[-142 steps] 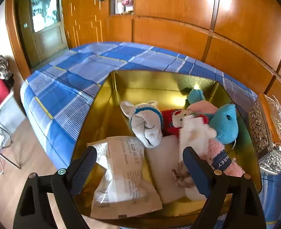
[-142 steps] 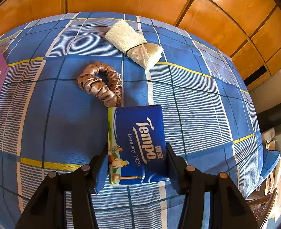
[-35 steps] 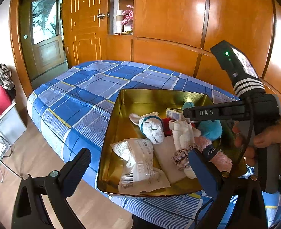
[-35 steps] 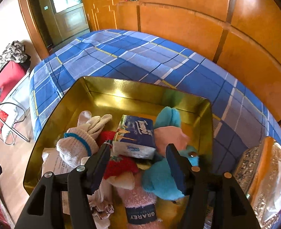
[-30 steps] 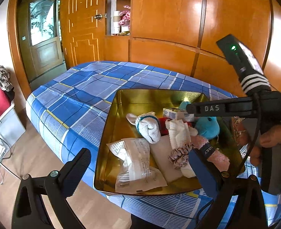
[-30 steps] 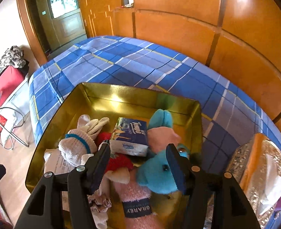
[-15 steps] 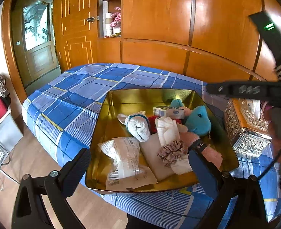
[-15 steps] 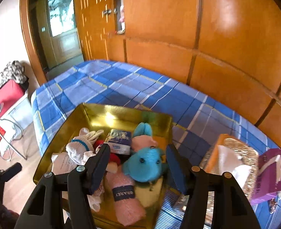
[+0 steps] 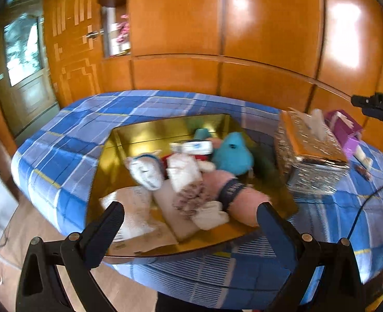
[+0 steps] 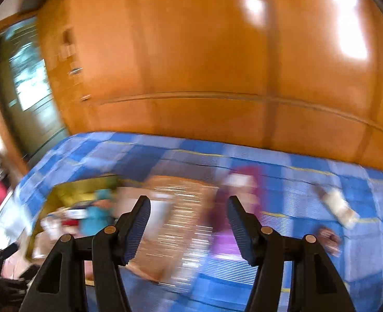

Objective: Organize soft objects
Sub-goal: 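Move both tools back toward the white rolled cloth and brown scrunchie, then grasp the white rolled cloth with the right gripper while the left grasps the brown scrunchie, then carry the brown scrunchie into the gold tray and open the left gripper while the right holds the cloth, then carry the white rolled cloth into the gold tray and open the right gripper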

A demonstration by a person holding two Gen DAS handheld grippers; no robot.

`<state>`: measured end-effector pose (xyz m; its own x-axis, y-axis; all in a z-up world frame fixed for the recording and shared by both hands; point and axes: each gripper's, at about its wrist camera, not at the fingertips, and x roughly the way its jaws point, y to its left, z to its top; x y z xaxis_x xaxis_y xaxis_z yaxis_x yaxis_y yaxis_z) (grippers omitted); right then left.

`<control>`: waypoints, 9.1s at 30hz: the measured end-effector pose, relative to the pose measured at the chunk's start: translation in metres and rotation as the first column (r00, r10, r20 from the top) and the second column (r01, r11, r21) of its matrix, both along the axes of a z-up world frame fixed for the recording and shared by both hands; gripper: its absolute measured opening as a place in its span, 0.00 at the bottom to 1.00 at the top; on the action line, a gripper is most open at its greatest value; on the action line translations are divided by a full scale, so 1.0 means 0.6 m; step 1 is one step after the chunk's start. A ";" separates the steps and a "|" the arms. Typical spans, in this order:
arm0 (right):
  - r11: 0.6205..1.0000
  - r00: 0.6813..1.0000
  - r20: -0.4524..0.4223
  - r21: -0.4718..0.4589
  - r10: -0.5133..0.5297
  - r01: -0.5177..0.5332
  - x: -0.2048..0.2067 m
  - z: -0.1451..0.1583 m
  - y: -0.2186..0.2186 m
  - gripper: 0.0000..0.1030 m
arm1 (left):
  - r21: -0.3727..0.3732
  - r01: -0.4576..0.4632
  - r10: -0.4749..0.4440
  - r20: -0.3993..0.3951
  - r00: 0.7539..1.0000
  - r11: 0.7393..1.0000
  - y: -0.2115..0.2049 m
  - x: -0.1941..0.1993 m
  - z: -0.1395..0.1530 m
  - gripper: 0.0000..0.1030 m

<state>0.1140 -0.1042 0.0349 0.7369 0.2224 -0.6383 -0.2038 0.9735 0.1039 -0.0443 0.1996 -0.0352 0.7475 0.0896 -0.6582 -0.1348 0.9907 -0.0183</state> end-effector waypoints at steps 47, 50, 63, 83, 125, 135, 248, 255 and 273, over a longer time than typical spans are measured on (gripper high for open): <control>0.940 0.867 -0.410 -0.300 -0.282 0.163 0.253 -0.251 -0.456 0.55 | 0.085 0.721 -0.697 -0.199 0.689 0.688 -0.478 0.121 0.011 0.97; 0.944 0.878 -0.384 -0.273 -0.285 0.187 0.225 -0.234 -0.470 0.34 | 0.075 0.728 -0.704 -0.205 0.681 0.682 -0.487 0.131 0.009 0.97; 0.921 0.833 -0.394 -0.157 -0.389 0.356 0.138 -0.220 -0.558 0.10 | 0.044 0.755 -0.732 -0.215 0.647 0.654 -0.570 0.169 0.009 0.97; 0.821 0.775 -0.414 0.106 -0.477 0.562 0.118 -0.187 -0.640 0.40 | -0.170 0.637 -0.654 -0.319 0.686 0.752 -0.747 0.366 -0.056 0.75; 0.936 0.859 -0.374 -0.172 -0.350 0.306 0.169 -0.243 -0.537 0.44 | -0.116 0.577 -0.581 -0.310 0.752 0.809 -0.787 0.436 -0.089 0.17; 0.936 0.867 -0.360 -0.204 -0.344 0.287 0.168 -0.244 -0.530 0.45 | -0.090 0.446 -0.455 -0.157 0.877 0.890 -0.706 0.533 0.117 0.17; 0.895 0.995 -0.103 -0.445 -0.016 -0.032 0.241 0.061 -0.030 0.41 | 0.042 -0.053 0.054 -0.010 0.999 0.998 0.007 0.000 -0.008 0.67; 0.843 0.964 -0.086 -0.470 0.252 -0.262 0.177 0.084 0.141 0.41 | 0.036 -0.064 0.065 -0.025 0.998 0.997 0.012 0.002 -0.018 0.69; 0.597 0.649 -0.311 -0.256 0.694 -0.760 -0.051 -0.091 0.363 0.41 | -0.013 -0.212 0.212 -0.031 0.977 0.977 0.097 -0.013 -0.013 0.70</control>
<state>0.0832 0.1134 -0.0196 0.3046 0.3869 -0.8704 -0.8717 0.4814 -0.0910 -0.0522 0.2576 -0.0430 0.6927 0.2329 -0.6825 -0.3424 0.9391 -0.0271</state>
